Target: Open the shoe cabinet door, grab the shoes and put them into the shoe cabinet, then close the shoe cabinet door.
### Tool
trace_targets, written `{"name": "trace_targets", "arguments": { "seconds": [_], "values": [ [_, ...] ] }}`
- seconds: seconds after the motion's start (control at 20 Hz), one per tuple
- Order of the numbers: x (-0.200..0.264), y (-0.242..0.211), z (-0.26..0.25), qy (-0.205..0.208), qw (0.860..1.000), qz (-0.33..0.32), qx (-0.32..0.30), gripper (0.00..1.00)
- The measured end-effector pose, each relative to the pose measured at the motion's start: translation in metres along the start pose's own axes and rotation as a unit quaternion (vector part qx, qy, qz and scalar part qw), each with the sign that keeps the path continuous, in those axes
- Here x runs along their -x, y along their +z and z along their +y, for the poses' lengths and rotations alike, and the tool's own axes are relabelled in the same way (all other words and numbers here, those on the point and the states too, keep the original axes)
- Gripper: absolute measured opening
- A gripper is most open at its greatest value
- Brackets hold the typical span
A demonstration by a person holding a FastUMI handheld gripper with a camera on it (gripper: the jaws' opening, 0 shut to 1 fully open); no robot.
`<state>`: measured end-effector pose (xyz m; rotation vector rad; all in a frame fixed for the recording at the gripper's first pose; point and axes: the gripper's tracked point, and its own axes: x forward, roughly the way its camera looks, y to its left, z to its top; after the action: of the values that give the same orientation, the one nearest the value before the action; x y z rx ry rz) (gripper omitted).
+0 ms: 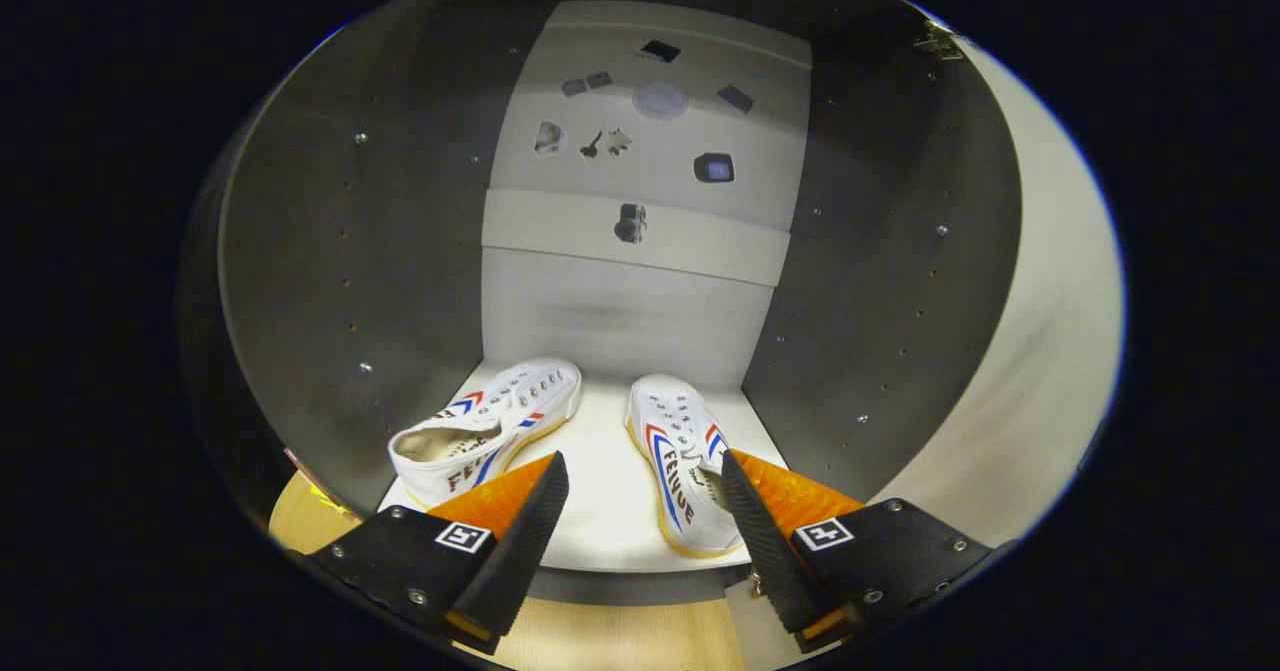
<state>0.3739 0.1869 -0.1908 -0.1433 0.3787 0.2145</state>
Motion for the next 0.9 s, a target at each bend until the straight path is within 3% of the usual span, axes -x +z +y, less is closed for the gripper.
{"name": "trace_targets", "arguments": {
  "seconds": [0.35, 0.9],
  "values": [
    [0.102, 0.035, -0.005, 0.009, 0.997, -0.076, -0.024, 0.95],
    [0.262, 0.034, -0.022, 0.01, 0.988, -0.151, -0.009, 0.94]
  ]
}}
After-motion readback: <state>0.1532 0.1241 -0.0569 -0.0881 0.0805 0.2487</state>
